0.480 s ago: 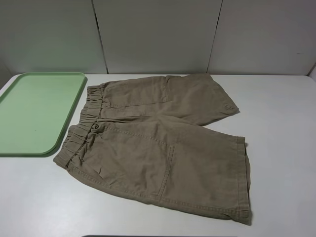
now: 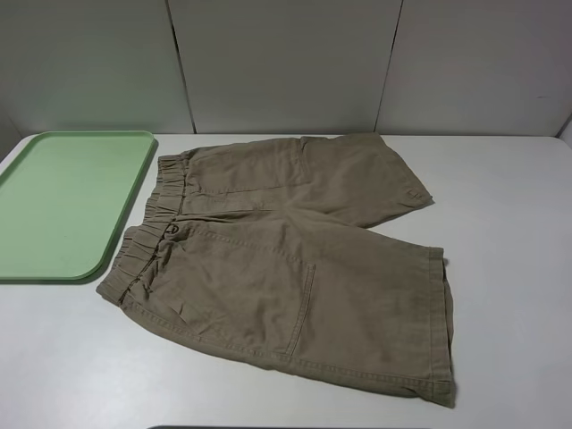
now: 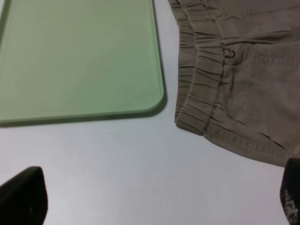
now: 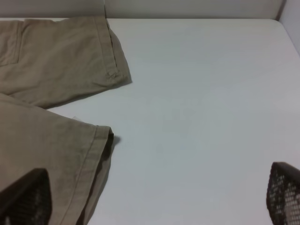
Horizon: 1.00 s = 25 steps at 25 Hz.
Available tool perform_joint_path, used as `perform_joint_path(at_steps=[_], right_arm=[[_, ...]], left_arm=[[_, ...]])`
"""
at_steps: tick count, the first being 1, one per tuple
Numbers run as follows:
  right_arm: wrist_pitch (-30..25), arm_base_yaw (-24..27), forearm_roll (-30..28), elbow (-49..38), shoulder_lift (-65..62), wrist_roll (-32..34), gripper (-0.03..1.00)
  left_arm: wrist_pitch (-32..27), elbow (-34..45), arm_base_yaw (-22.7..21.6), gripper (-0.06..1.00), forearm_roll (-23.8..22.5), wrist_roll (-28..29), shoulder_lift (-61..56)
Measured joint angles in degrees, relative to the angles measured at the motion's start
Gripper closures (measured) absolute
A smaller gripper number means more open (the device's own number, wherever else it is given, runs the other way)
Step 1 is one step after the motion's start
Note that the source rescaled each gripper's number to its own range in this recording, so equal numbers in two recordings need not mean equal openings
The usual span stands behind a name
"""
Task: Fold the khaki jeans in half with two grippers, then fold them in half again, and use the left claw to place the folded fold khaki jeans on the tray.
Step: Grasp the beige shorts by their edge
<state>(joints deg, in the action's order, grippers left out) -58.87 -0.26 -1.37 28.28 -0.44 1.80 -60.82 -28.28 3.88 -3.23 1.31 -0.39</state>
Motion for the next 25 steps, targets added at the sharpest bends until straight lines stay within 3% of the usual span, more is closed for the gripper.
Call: perform_joint_path(at_steps=[19,25], right_arm=[[0.0,0.0,0.0,0.0,0.0,0.0,-0.03],[0.0,0.0,0.4,1.2,7.0,-1.8,-0.03]], left_arm=[[0.0,0.0,0.0,-0.06,0.0,0.0,0.0],[0.1,-2.9,0.0,-0.05,2.1,-1.3,3.4]])
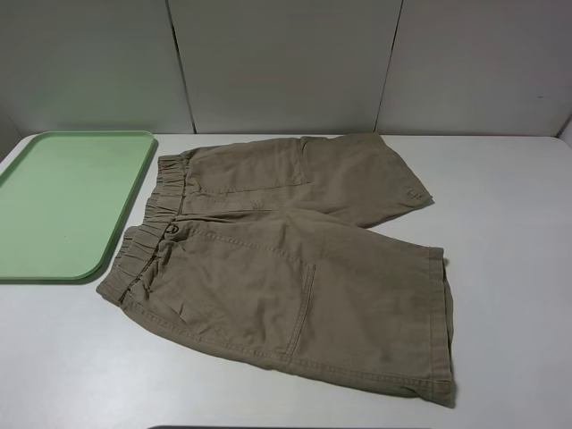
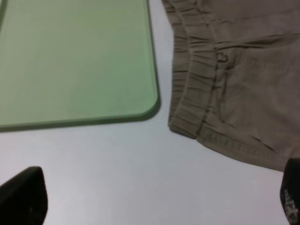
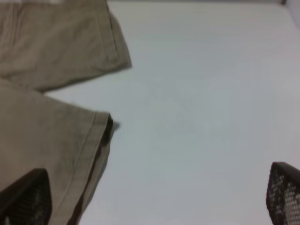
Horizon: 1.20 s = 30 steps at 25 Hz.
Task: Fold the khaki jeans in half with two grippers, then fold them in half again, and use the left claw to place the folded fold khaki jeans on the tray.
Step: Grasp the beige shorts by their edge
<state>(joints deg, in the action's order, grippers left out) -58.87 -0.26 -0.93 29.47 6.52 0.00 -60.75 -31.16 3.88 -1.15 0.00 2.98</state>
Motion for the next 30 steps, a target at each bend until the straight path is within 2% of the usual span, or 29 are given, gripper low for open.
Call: perform_joint_path(at_steps=[4,9,12,14,18,21,25,30], right_arm=[[0.1,0.0,0.2,4.6,8.7,-3.9,-0.03],[2.2,-2.4,2.0,9.3,19.7,-10.5,-0.03],[3.1,-7.1,2.8,10.3,25.1,-13.1,-0.03],[3.1,-11.8,2.8,10.4,28.3,-14.4,-0.03],[3.2,-22.6,2.9,10.4,34.5,-15.3,-0.03],[3.2,-30.3,3.0,10.4,39.1,-15.8,-0.03],[3.3,-38.4,3.1,10.4,45.9,-18.3,-0.03],[6.0,-42.9,3.3,10.4,55.1,-20.2,-0.03]], left_arm=[[0.0,-5.8,0.0,-0.05,2.1,-6.3,9.5],[-1.3,-13.9,0.3,-0.03,5.1,-19.5,24.8],[-1.6,-17.3,6.0,-0.03,6.1,-25.3,32.6],[-2.2,-18.5,11.9,-0.02,5.5,-28.9,37.0],[-3.5,-18.8,22.6,0.00,-1.1,-32.4,44.8],[-3.4,-18.8,28.3,0.00,-5.9,-33.5,50.3],[-1.9,-18.8,32.2,0.02,-7.4,-36.5,56.5],[2.4,-17.3,32.7,0.04,-6.5,-41.9,63.0]])
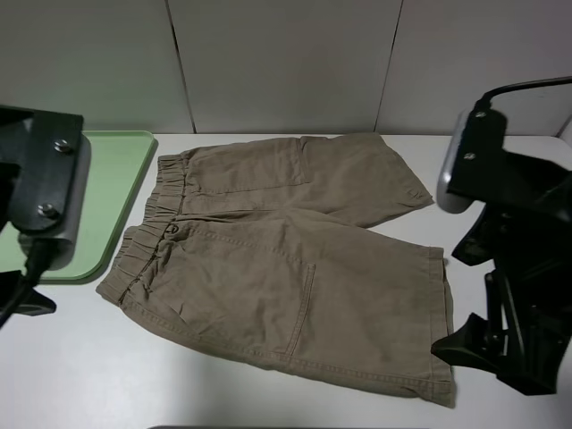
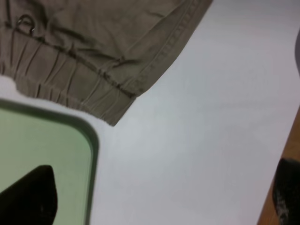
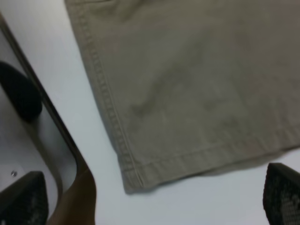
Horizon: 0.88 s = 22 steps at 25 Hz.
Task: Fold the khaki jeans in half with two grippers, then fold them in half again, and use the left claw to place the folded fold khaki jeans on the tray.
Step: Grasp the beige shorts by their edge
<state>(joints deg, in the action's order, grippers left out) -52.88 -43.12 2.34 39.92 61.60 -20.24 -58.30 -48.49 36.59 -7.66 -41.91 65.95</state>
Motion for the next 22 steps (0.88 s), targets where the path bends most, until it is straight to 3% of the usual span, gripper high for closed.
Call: perform_joint_path(at_steps=[6,14,22], right_arm=[[6.6,-0.4,0.9,0.0,10.3,-2.6,-0.03],[11.9,-0.4,7.2,0.0,19.6,-8.8,-0.03],[13.0,-0.4,10.0,-1.8,21.9,-11.4,-0.03]], left_arm=[[5.7,4.3,0.0,0.06,3.0,-6.0,8.4],[16.0,6.4,0.0,0.07,2.7,-14.9,17.2],[23.2,6.5,0.0,0.07,0.6,-16.4,26.7]])
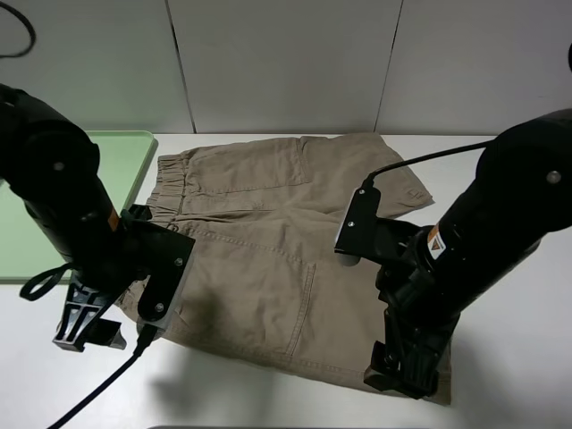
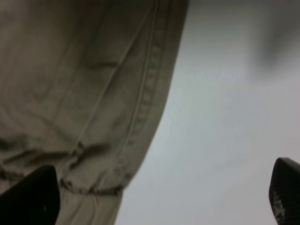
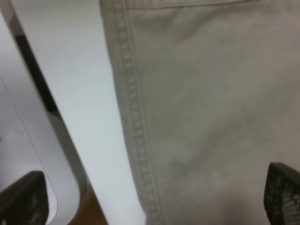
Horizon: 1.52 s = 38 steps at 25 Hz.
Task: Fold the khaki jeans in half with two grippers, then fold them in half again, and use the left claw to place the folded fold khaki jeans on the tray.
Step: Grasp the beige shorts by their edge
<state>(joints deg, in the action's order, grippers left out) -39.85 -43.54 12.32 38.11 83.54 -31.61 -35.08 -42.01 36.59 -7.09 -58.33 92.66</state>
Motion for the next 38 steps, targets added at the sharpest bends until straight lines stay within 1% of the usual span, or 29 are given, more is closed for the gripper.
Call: perform_joint_path(at_steps=[5,7,11,13,20,23,26,33,38], right_arm=[[2.7,-0.4,1.1,-4.3,0.1,-0.2,-0.03],[4.2,-2.1,1.1,-5.3,0.3,-0.2,-0.03],[8.3,-7.5,0.0,-7.2,0.3,-0.4,-0.03],[10.4,-8.9,-0.9,-8.1,0.3,-0.4,-0.03],[15.5,-9.2,-2.6,-8.6,1.1,-0.3,-0.03],[16.3,-9.2,-3.1,-8.6,3.8,0.3,-0.03],[18.3,-9.2,-4.1,-8.6,7.3,1.9,-0.03],[21.8,-9.2,-10.9,-8.6,13.9,11.4,-0.03],[23.0,-9.3,-12.3,-8.6,16.0,13.1,-0.03]], left_arm=[[4.6,0.0,0.0,0.07,-1.7,0.0,4.8],[5.5,0.0,-0.1,0.07,-2.0,-0.1,6.5],[6.7,0.0,-0.9,0.07,-2.2,-0.3,9.8],[7.2,0.0,-1.7,0.07,-2.3,-0.4,10.6],[9.3,0.0,-5.0,0.09,-2.4,-0.9,10.8],[10.0,0.0,-6.1,0.09,-2.4,-1.1,10.8],[10.4,0.0,-6.8,0.09,-2.3,-1.1,10.8],[11.6,0.0,-7.4,0.09,-2.3,-1.1,10.8],[12.8,0.0,-7.4,0.09,-2.3,-1.1,11.1]])
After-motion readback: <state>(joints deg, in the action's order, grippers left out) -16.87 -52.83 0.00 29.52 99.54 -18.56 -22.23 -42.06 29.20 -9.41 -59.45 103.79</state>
